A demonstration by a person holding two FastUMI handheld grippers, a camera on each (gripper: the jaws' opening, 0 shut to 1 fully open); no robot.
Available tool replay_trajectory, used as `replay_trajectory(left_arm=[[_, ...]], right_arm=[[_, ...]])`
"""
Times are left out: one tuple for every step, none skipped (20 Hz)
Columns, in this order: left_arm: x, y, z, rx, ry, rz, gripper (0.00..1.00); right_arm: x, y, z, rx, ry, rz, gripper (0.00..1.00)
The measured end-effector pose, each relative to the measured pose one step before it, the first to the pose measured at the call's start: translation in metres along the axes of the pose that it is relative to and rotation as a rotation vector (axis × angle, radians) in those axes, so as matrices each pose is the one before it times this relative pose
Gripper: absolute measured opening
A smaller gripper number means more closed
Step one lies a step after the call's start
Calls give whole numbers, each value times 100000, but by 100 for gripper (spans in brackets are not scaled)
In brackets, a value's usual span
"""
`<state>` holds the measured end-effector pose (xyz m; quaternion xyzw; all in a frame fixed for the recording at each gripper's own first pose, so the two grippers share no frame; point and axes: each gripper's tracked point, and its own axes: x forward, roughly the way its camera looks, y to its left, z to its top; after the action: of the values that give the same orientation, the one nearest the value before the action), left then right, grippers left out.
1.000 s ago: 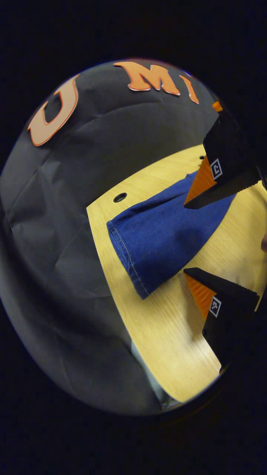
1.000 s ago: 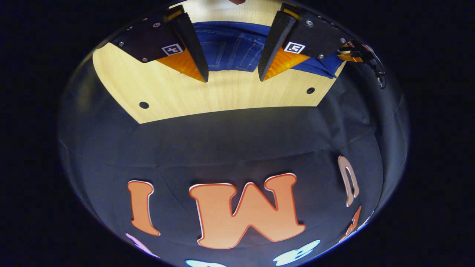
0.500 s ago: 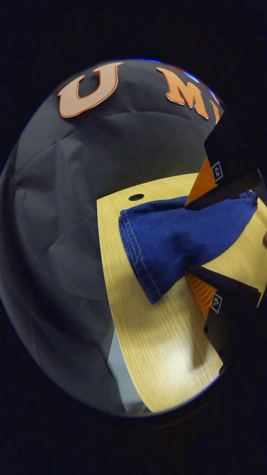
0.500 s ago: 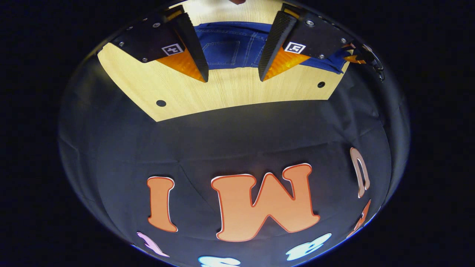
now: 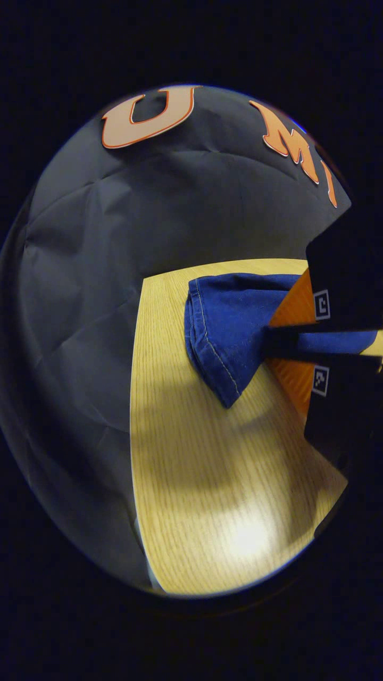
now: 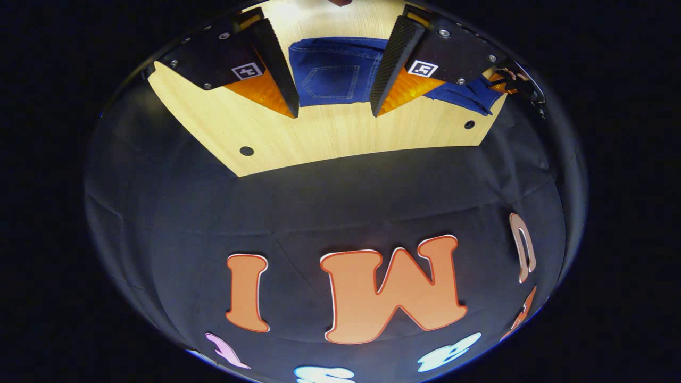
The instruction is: Grasp the waist and the cuffs of the jeans and fold them to make the two legs overlap; first hold the waist and fold one-third of the jeans toward the cuffs, then hold the cuffs and fold the remaining one-third in the same direction to finish folding.
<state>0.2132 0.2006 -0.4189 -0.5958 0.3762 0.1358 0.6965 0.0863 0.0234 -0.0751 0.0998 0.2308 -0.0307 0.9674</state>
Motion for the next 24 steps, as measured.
replay_trajectory(left_arm=[[296,-64,-182,633,648,-131,12],[-995,381,204,2402,1171,381,7],[-350,-64,29,-341,-839,-1495,4],[-243,-410,-91,989,-189,-790,4],[-153,-646,76,1979,-1658,-1014,4],[-622,-789,178,2417,-1295,-727,4],[-446,-1213,-149,2155,-628,-2686,1],[-904,-804,355,2184,-2129,376,1],[-406,-1192,-182,517,30,-3033,1],[-970,-651,188,1343,-2661,650,1],[-655,-1261,-214,1086,203,-3085,1],[-1027,-925,518,1388,-2656,-580,1],[-752,-1451,-181,1806,130,-3194,1],[-1074,-1034,115,2368,-2144,-191,1],[-517,-1675,-349,2521,120,-2516,1],[-746,-1393,-130,2033,-1043,-1373,1],[-605,-1931,-464,2422,146,-2317,1],[-444,-1596,-208,2660,-743,-1183,1],[-437,-1598,-397,2403,-333,-1733,1],[-316,-1873,-583,2311,372,-1958,1],[-584,-1893,-750,2533,237,-1300,1],[-290,-1480,-697,2544,687,-1484,1],[-296,-1516,-633,2053,630,-1373,1],[-33,-1811,-799,1696,983,-1930,1]], right_arm=[[-171,-455,-105,1403,382,-581,84],[-77,-596,-142,1679,153,-915,84],[-228,-192,-101,1880,389,620,84],[34,-274,-112,1152,151,-259,84],[67,-227,-1,213,102,499,84],[8,-104,11,-301,178,150,84],[182,-132,303,15,-366,460,84],[-115,90,316,95,-462,1270,84],[-93,-219,341,-34,-767,682,84],[-197,-15,379,-656,-884,1344,84],[-89,-279,500,-1184,-1141,221,84],[69,107,482,-1182,-971,924,84],[93,-229,299,-963,-632,368,84],[35,-71,311,-262,-684,1190,84],[-38,-86,239,-142,-452,826,84],[24,-204,156,124,-630,960,84],[5,-97,264,-231,-553,1041,84],[74,-216,226,-317,-848,706,84],[-12,-193,202,-382,-649,873,84],[-116,-303,296,-213,-781,464,84],[-64,-77,278,-60,-751,1375,84],[-61,-225,203,-230,-592,416,83],[-54,-222,212,63,-720,923,84],[-39,-98,78,56,-358,715,83]])
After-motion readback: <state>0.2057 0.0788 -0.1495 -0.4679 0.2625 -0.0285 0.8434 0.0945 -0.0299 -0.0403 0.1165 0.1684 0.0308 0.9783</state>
